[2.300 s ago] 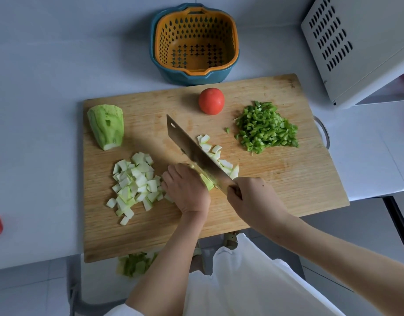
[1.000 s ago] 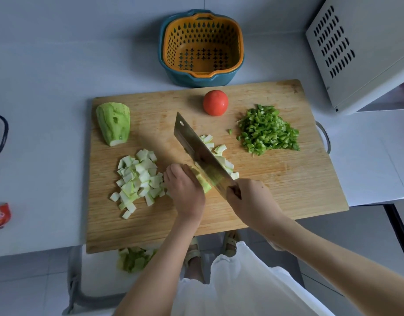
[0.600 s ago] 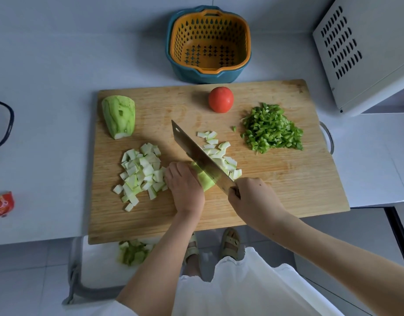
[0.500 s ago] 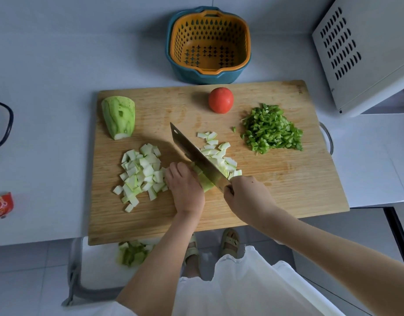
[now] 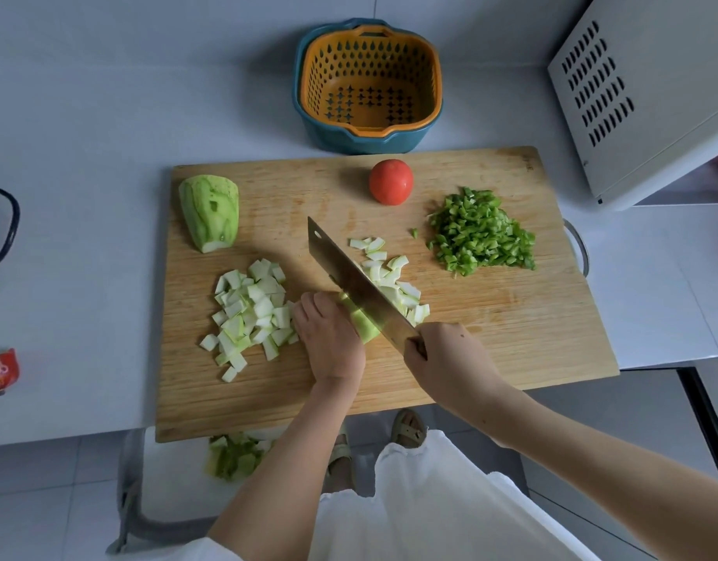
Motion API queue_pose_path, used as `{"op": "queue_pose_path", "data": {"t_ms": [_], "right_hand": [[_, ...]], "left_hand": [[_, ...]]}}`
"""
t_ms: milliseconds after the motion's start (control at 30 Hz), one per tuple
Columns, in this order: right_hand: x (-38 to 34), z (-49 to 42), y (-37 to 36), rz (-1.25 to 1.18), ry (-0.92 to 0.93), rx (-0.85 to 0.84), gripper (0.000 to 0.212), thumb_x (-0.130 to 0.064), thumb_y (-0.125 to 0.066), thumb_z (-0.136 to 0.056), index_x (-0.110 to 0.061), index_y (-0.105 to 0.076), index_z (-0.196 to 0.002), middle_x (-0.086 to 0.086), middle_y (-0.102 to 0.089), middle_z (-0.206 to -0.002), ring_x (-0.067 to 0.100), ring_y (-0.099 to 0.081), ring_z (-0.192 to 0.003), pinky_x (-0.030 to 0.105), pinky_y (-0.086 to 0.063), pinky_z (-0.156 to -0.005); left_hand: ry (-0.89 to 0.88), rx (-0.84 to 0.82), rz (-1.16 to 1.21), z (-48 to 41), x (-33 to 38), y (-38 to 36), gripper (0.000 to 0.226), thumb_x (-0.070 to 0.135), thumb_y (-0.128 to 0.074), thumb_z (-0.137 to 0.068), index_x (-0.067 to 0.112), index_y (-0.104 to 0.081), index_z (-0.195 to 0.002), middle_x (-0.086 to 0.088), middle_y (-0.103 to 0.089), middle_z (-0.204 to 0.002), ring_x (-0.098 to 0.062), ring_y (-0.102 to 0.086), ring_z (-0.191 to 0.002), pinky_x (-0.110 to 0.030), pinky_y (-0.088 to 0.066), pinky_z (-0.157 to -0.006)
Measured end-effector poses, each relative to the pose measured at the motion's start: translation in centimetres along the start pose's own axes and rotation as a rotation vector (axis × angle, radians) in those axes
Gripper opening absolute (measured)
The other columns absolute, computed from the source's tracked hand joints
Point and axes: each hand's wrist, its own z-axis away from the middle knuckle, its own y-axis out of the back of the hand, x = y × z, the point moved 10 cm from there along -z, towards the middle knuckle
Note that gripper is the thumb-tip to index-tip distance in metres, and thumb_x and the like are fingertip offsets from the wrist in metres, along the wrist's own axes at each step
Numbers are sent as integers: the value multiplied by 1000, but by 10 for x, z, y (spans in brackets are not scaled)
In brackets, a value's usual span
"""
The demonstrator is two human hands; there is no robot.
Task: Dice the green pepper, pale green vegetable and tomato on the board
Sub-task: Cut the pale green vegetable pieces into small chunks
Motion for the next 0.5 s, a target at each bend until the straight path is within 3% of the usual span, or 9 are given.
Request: {"op": "queue_pose_path", "data": {"t_ms": [133,233,333,433,500], "right_hand": [[-2,-16,-16,-11,-18,-26,40,-19,-39,-95,-14,-31,-57,1,-35,-55,15,-30,-48,27,-22,-44],[-6,-22,-17,-54,-3,-3,40,-18,-40,-94,-13,-29,-56,1,-34,-54,16,-28,-47,27,-21,-44],[-6,-14,-8,-49,13,20,40,-18,-40,-94,-13,-30,-56,1,-35,-53,15,-29,-47,27,-22,-44],[-4,0,1,8,17,27,40,-19,-39,-95,-15,-29,-56,-1,-34,-52,14,-29,-45,25,-20,-43],[-3,2,1,28,6,24,40,-19,-38,-95,-16,-28,-56,-1,-34,-53,14,-29,-45,25,-19,-42]], "left_hand": [[31,-10,34,1,-2,-1,14,3,-37,-82,3,-49,-87,-21,-54,-96,-38,-49,-97,-44,-31,-100],[33,39,43,2,1,6,10,4,-40,-82,3,-49,-85,-23,-55,-96,-40,-50,-97,-48,-37,-97],[4,-13,-28,0,1,0,17,3,-35,-80,2,-50,-88,-19,-53,-93,-37,-51,-93,-42,-34,-94],[-45,61,-30,0,4,5,24,-7,-43,-68,8,-44,-86,-16,-50,-82,-33,-50,-77,-36,-32,-81],[-44,79,-34,-1,5,8,26,-8,-44,-66,7,-45,-87,-16,-51,-83,-33,-49,-77,-36,-32,-81]]}}
